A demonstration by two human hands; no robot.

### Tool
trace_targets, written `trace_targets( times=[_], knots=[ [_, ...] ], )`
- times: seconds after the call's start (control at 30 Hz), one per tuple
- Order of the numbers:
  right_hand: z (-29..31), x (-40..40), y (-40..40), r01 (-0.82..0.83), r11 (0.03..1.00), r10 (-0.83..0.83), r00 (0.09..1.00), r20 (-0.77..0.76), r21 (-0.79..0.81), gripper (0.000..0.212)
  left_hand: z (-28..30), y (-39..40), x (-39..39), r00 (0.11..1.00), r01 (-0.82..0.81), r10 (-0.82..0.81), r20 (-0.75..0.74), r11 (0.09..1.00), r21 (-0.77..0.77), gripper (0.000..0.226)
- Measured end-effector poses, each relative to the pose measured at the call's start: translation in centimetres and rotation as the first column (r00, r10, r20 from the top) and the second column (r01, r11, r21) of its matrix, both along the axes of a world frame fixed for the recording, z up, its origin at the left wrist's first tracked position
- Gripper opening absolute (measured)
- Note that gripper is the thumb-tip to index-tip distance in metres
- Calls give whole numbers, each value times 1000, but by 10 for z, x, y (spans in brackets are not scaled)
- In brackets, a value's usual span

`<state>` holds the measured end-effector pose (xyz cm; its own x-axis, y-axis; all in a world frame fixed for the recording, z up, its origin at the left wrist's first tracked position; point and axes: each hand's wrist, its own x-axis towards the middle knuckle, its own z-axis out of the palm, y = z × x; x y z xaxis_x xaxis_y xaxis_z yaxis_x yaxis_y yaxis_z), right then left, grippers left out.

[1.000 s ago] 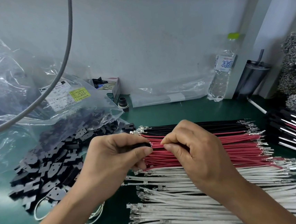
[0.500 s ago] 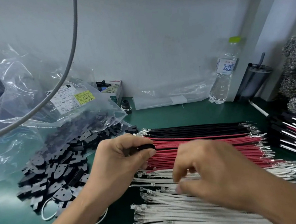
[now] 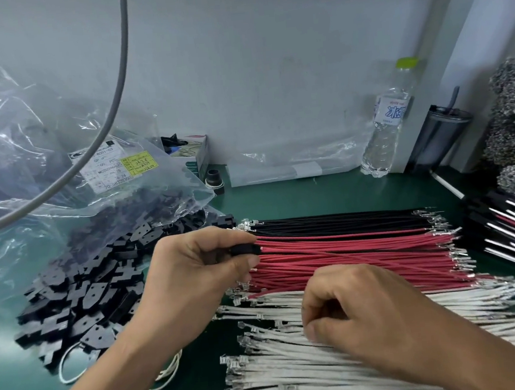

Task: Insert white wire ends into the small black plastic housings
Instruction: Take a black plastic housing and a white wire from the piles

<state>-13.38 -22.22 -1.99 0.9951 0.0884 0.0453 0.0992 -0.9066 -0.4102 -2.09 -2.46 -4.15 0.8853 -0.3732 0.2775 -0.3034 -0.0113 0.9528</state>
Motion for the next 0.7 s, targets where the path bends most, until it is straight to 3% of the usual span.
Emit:
trace_targets(
  times=[0.1, 0.2, 0.3, 0.4, 0.7],
  knots=[
    [4, 2, -2, 40, 985, -52, 997, 63, 170, 4, 2, 0, -1, 999, 2, -3, -41, 1000, -17, 27],
    [6, 8, 3, 75, 944, -159, 957, 244, 320, 10, 4, 1, -1, 992, 22, -31, -119, 997, -80, 26],
    [3, 12, 13, 86, 974, -168, 894, 415, 209, 10, 8, 1, -2, 984, 42, -62, -165, 992, -121, 26],
    [-2, 16, 18, 89, 985, -152, 857, 492, 149, 12, 11, 1, -3, 979, 62, -87, -182, 988, -141, 26],
    [-4, 20, 17, 73, 986, -144, 812, 565, 147, 7, 13, 5, -5, 971, 130, -151, -187, 984, -119, 32]
  ],
)
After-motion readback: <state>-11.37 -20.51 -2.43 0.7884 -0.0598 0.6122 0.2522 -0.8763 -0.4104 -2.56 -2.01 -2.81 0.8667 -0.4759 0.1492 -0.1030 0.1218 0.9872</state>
